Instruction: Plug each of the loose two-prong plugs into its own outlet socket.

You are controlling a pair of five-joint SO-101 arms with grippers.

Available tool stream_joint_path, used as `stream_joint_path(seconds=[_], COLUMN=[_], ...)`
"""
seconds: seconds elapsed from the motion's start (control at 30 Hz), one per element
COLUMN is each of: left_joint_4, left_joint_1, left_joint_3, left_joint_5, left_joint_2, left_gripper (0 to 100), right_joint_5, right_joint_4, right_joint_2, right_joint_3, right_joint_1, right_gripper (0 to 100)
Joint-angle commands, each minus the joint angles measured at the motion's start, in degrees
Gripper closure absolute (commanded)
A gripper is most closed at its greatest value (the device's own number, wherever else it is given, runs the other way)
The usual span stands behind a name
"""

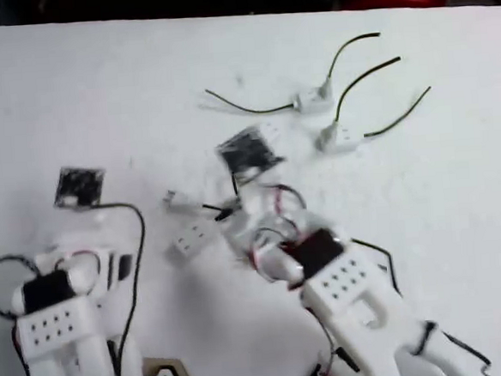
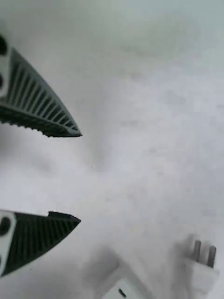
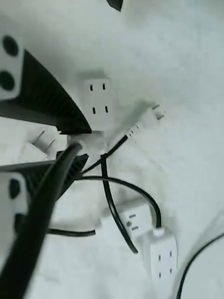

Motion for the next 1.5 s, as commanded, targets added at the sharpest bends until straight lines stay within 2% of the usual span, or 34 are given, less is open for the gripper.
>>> stream_joint_path(seconds=[0.0, 0.23, 0.5, 0.67, 0.8, 1.47], left_joint_4=[-2.64, -2.55, -2.11, -2.11, -2.11, -1.93], left_joint_1=[-5.76, -8.13, -8.13, -8.13, -8.13, -8.13], left_joint_3=[7.03, 11.78, 12.13, 12.13, 12.13, 12.13], left_joint_5=[1.14, 1.14, 1.23, 1.23, 1.23, 1.23], left_joint_2=[-10.42, -20.09, -20.62, -20.62, -20.62, -20.62], left_gripper=[74, 74, 74, 74, 74, 74], right_joint_5=[0.88, 0.88, 0.53, 0.44, -2.46, -2.64], right_joint_4=[0.13, 0.04, -5.76, -6.46, -8.04, -8.13], right_joint_2=[5.49, 15.87, 25.63, 27.30, 27.74, 33.27], right_joint_3=[-5.63, -11.52, -13.89, -13.98, -13.71, -13.45], right_joint_1=[-4.97, -9.63, -10.42, -10.77, -12.18, -11.30], right_gripper=[98.1, 98.1, 98.1, 98.1, 98.1, 98.1])
